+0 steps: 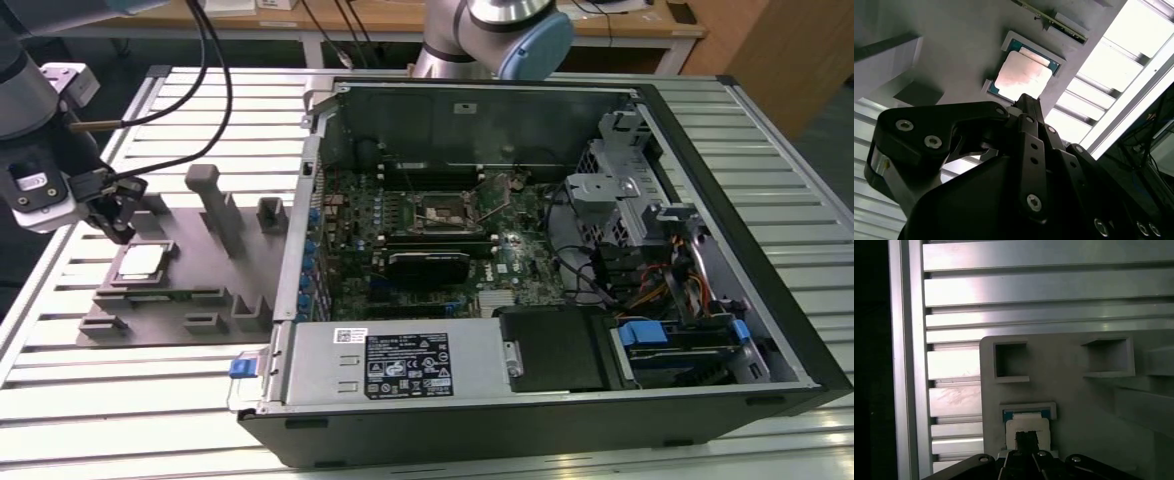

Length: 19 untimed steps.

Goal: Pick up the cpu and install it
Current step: 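Pick up the cpu and move it towards the insertion slot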

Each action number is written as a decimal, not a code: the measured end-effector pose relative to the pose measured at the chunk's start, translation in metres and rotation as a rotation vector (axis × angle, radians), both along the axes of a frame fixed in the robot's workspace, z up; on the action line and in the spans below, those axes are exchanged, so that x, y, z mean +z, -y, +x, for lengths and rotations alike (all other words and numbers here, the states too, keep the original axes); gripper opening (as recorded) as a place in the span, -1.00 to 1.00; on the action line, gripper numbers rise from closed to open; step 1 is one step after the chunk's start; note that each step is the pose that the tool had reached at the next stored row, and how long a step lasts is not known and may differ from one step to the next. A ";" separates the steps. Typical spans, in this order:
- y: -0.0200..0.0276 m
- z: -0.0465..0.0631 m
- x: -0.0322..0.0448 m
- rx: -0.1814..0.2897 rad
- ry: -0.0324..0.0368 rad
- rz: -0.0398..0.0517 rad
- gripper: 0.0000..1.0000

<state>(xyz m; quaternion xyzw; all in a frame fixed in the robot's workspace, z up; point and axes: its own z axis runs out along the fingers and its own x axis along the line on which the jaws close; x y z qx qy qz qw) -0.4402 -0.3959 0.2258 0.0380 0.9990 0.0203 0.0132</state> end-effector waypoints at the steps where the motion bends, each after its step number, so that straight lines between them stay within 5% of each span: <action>1: 0.0002 0.000 -0.0008 0.000 0.0001 0.0001 -0.79; 11: 0.0035 0.000 -0.0075 0.000 0.0000 0.0001 -0.79; 19: 0.0114 0.001 -0.0130 0.000 0.0000 0.0001 -0.79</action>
